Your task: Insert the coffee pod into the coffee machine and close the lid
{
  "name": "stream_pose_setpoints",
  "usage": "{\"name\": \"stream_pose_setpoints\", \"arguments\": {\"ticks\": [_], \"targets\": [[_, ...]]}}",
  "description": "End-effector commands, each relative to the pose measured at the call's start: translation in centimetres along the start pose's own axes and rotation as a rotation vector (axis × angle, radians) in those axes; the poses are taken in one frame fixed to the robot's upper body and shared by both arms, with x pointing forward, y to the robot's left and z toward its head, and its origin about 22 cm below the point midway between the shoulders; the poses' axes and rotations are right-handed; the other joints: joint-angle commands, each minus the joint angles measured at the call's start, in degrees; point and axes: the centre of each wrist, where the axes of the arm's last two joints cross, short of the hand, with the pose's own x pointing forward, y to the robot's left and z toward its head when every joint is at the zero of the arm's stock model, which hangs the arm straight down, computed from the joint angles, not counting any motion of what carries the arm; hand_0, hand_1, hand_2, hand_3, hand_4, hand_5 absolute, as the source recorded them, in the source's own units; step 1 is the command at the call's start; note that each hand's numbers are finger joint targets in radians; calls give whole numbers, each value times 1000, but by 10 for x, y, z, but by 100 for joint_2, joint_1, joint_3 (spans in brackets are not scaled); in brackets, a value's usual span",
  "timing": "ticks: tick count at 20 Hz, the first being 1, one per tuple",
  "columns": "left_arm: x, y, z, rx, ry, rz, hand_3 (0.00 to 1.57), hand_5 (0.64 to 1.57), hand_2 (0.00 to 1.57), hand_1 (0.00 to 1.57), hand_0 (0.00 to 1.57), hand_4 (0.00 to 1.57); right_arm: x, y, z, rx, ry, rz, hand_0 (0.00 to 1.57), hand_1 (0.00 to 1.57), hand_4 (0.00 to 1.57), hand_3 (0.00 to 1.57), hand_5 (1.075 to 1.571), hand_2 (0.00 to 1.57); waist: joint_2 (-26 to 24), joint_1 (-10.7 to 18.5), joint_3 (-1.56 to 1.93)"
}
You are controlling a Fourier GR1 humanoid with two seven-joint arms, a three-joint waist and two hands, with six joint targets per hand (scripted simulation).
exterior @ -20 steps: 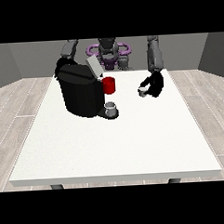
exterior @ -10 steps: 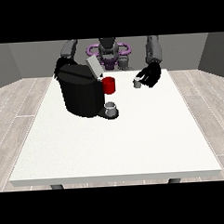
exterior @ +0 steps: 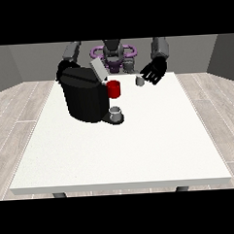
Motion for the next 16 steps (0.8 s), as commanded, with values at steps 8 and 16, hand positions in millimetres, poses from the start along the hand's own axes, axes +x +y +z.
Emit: {"name": "stream_pose_setpoints", "arguments": {"ticks": [8,16], "targets": [[44,74,-24,130,-23,-26,1226,1571,1206,1017,1017,503,10,30,6,78,-56,-5,0,0,494,0,1571,0,166,-601,0],[67,121,-29,214,-38,-6,1258,1571,1318,1260,1260,490,42,41,-3,112,-97,12,0,0,502,0,1571,0,466,-970,-1]]}}
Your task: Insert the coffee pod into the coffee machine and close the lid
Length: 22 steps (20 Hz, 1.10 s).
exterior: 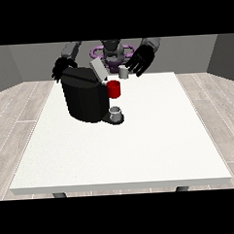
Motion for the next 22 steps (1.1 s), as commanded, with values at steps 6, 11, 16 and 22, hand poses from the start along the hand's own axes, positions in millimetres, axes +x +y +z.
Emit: {"name": "stream_pose_setpoints", "arguments": {"ticks": [6,11,16,22], "targets": [[11,10,-7,39,-2,-42,1226,1571,1306,1281,1281,501,17,-6,-4,-6,-64,17,0,0,459,0,1571,0,366,-222,1],[8,27,-7,32,-35,-31,1239,1571,1328,1307,1307,487,35,2,-11,-11,-79,7,0,0,481,0,1571,0,465,-201,-1],[40,0,-17,-4,-86,-40,1233,1571,1335,1326,1326,503,17,-34,-21,-114,-101,-4,0,0,530,0,1571,0,560,145,4],[50,-16,-21,-13,-79,-29,1187,1571,1261,1206,1206,504,10,-24,-15,-74,-65,-28,0,0,499,0,1571,0,465,57,4]]}}
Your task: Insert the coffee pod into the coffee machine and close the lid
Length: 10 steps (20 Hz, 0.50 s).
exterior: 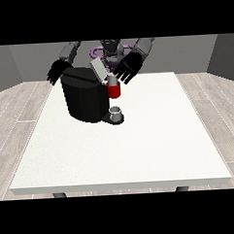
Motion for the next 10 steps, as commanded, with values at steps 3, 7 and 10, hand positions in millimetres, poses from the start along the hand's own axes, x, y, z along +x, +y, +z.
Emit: {"name": "stream_pose_setpoints", "arguments": {"ticks": [3,7,10], "targets": [[-9,13,2,-7,35,-7,1195,1571,1264,1185,1185,497,-2,-5,8,12,15,9,0,0,538,0,1571,0,-73,-95,0],[2,13,-3,-17,2,-10,1201,1571,1269,1190,1190,515,-5,0,8,11,11,8,0,0,499,0,1571,0,-10,-60,0],[4,-18,-1,-39,-9,-25,1185,1571,1244,1160,1160,506,-23,-16,12,-43,2,-11,0,0,448,0,1571,0,-65,184,2]]}}
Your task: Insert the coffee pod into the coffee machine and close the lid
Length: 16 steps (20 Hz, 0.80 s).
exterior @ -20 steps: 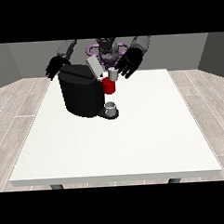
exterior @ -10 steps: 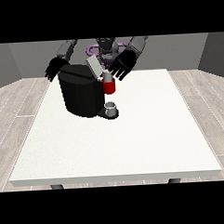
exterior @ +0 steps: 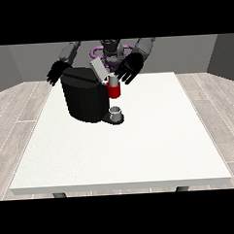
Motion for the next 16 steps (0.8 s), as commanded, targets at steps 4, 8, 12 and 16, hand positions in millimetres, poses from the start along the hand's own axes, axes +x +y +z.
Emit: {"name": "stream_pose_setpoints", "arguments": {"ticks": [4,8,12,16], "targets": [[-4,30,0,22,44,-8,1191,1571,1265,1208,1208,493,9,13,1,11,-9,0,0,0,433,0,1571,0,68,-200,-1],[0,-5,-2,-23,6,-6,1180,1571,1274,1230,1230,481,17,14,-8,8,-7,-16,0,0,446,0,1571,0,80,-27,-1],[-10,19,3,6,16,-3,1142,1571,1240,1196,1196,466,2,-3,3,9,-23,18,0,0,418,0,1571,0,262,-145,0],[-4,21,0,24,22,-39,1028,1571,1167,1129,1129,443,20,15,-7,2,-45,3,0,0,380,0,1571,0,311,-154,0]]}}
